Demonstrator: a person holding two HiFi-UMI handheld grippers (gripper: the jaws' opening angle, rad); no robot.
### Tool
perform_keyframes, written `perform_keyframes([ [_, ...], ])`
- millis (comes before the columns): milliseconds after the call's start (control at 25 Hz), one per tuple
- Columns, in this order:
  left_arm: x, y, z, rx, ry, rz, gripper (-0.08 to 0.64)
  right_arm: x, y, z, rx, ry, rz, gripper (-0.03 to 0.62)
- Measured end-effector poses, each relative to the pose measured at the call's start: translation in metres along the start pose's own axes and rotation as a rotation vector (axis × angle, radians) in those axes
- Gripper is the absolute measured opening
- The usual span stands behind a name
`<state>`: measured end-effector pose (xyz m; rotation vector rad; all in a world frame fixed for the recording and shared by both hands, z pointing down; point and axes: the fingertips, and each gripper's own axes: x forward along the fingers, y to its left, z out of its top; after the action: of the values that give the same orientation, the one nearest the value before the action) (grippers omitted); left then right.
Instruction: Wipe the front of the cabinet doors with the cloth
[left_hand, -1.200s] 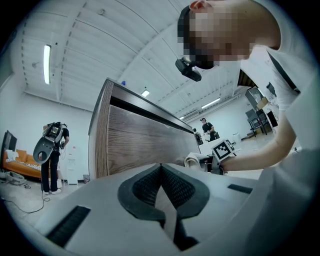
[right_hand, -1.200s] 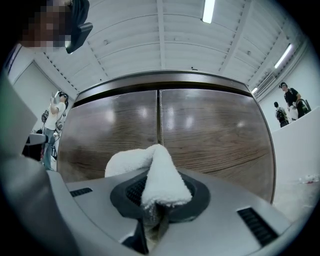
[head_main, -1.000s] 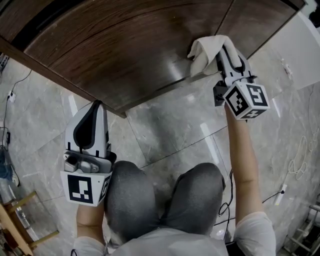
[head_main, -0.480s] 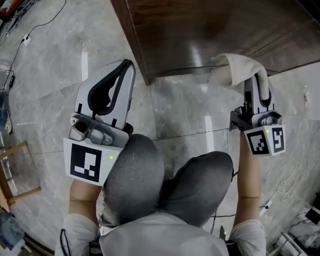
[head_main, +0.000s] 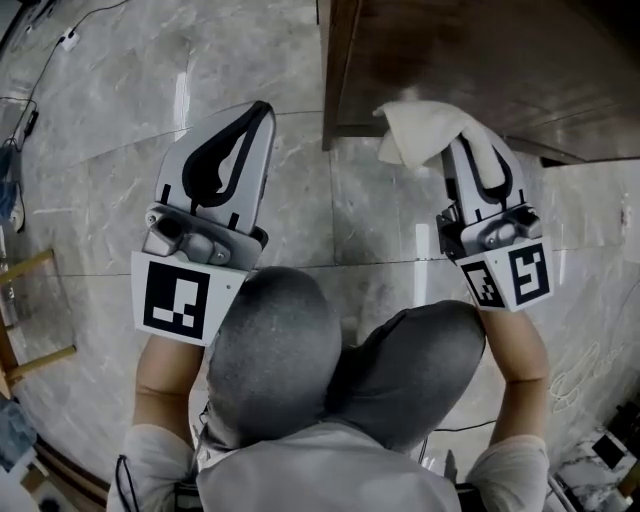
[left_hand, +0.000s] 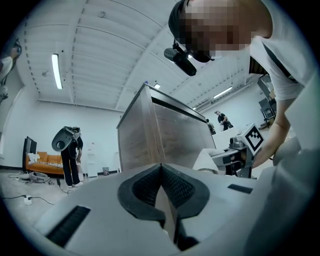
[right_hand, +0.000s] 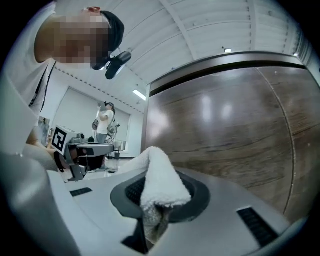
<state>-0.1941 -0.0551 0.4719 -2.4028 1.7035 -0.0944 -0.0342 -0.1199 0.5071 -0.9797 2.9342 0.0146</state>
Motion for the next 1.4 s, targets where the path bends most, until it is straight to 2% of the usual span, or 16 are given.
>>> perform_keyframes([
  [240,-0.002,0.01,-0.011,-0.019,0.028,-0.007,0.017,0.028,0.047,-0.033,-0.052,0.099,0.146,0.071],
  [440,-0.004,0.016,-0.009,-0.004,0.039,-0.009,0.017,0.06,0.064,-0.063,-0.029,0.158,0.202,0.071],
  [600,-0.002,0.015,-0.012,0.001,0.048,-0.019,0.017,0.079,0.07,-0.086,-0.071,0.197,0.227,0.071],
  [880,0.004,0.012,-0.015,-0.004,0.051,-0.03,0.017,0.09,0.047,-0.116,-0.132,0.234,0.16,0.071],
  [1400,0.013,-0.001,-0.02,-0.017,0.049,-0.056,0.017,0.061,-0.002,-0.103,-0.148,0.216,0.046,0.071],
])
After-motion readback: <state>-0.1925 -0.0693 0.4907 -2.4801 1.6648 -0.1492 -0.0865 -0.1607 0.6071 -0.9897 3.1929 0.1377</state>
